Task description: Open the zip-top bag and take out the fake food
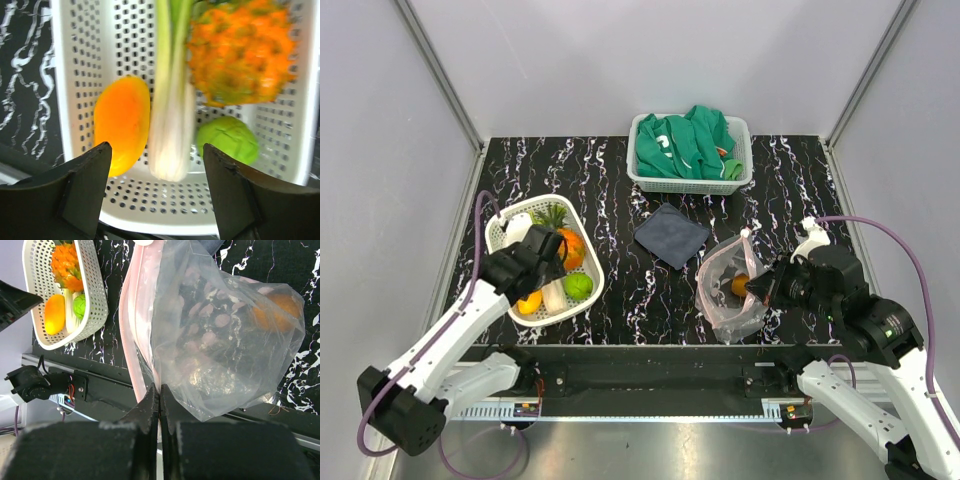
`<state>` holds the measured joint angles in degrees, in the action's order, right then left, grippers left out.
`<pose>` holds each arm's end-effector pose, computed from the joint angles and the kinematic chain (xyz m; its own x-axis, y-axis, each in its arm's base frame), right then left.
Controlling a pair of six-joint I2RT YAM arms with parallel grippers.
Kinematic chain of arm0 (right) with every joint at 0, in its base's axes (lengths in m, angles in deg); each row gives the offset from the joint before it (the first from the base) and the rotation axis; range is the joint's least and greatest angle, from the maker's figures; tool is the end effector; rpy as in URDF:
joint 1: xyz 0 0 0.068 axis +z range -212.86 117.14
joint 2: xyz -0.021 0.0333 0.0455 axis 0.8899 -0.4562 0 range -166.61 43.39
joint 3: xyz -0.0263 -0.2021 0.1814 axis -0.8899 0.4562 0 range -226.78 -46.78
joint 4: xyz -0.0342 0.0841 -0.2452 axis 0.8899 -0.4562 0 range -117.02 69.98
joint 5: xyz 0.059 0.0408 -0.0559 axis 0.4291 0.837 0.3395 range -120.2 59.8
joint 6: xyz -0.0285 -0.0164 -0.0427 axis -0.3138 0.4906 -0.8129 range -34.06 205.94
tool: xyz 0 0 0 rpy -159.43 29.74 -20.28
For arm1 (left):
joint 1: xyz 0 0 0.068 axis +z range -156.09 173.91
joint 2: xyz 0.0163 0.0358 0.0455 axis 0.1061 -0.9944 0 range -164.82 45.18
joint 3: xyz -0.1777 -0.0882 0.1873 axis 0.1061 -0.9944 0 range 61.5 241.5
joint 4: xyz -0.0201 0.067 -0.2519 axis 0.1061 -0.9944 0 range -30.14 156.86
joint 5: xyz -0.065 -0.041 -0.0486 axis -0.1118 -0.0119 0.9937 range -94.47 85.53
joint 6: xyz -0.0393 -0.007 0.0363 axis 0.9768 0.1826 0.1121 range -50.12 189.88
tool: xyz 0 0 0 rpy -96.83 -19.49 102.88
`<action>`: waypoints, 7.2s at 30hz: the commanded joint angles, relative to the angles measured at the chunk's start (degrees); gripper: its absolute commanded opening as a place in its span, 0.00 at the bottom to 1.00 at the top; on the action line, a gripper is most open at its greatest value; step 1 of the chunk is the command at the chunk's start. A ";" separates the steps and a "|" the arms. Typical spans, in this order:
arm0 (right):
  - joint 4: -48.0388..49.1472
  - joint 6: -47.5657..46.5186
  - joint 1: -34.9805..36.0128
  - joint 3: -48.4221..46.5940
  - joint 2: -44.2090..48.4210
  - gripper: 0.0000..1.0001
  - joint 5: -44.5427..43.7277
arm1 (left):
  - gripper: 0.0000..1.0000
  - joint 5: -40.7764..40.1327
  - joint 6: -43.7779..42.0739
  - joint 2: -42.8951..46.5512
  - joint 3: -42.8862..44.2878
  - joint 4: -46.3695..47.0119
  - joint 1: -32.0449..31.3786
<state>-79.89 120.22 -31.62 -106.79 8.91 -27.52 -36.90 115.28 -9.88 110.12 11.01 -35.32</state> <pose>0.0746 0.0471 0.3609 -0.7089 0.2281 -0.6674 -0.1837 0.8539 0.4869 0.1554 -0.0652 0.2699 -0.6810 -0.3076 -0.6646 -0.4135 0.9105 0.0023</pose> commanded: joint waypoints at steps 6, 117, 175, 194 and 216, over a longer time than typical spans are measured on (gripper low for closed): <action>2.92 -0.36 0.04 -0.46 -0.94 0.00 2.50 | 0.59 23.34 -2.79 8.49 3.67 21.29 -14.23; 15.34 17.17 0.04 12.68 5.84 0.60 16.53 | 0.33 -0.89 9.88 -38.72 13.61 31.77 -43.10; 56.27 11.77 -7.60 25.46 -49.55 0.09 31.69 | 0.62 12.74 2.58 -46.62 10.97 45.92 -37.57; 43.63 4.48 -7.86 20.90 -44.18 0.00 22.03 | 0.00 17.38 2.75 -39.15 9.21 41.46 -37.56; 32.01 5.79 -9.97 31.96 -14.16 0.84 26.67 | 0.00 33.99 1.97 -28.34 1.92 46.10 -30.36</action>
<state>-46.56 124.37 -41.39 -77.26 -11.94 -4.53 -9.29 117.75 -40.97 112.55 52.95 -67.52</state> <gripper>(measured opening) 0.812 0.533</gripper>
